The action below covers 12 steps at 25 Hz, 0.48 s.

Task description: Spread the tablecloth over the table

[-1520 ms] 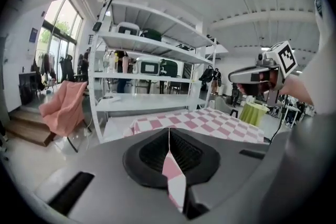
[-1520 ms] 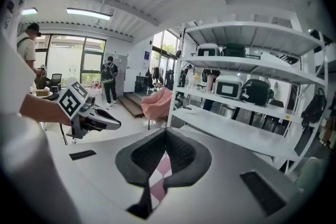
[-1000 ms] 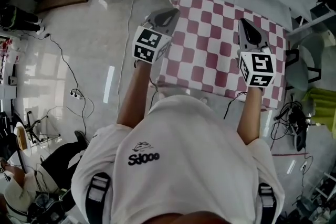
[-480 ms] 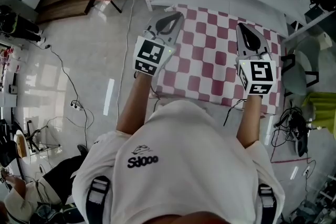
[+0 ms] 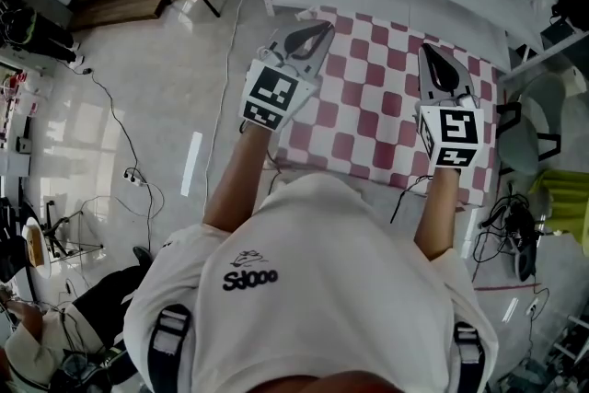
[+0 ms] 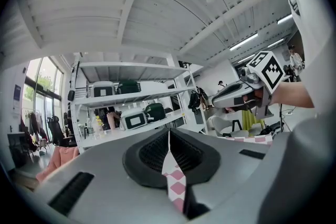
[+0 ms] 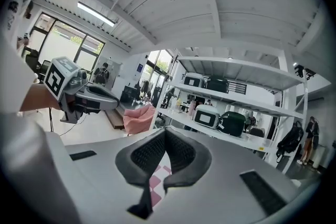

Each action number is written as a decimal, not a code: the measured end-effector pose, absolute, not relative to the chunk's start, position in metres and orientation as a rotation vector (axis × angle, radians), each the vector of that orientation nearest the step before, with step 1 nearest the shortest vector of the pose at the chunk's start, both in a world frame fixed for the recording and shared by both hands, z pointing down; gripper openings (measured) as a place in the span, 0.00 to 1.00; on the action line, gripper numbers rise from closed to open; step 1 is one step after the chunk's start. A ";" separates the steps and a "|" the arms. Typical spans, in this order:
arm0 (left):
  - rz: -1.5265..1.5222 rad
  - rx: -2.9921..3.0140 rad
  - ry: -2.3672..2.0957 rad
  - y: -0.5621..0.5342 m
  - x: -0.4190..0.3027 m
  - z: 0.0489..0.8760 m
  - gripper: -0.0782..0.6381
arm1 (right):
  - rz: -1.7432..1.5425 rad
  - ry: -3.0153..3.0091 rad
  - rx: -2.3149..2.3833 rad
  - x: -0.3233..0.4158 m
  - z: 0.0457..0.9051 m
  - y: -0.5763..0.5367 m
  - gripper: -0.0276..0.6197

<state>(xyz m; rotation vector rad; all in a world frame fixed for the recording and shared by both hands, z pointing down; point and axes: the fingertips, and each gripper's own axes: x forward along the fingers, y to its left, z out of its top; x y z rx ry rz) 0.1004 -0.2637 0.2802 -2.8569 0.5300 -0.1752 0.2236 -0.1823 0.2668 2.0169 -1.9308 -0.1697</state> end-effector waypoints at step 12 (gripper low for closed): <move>-0.237 -2.893 0.565 -0.275 0.091 0.297 0.16 | -0.131 -1.954 1.987 0.217 0.283 -0.194 0.08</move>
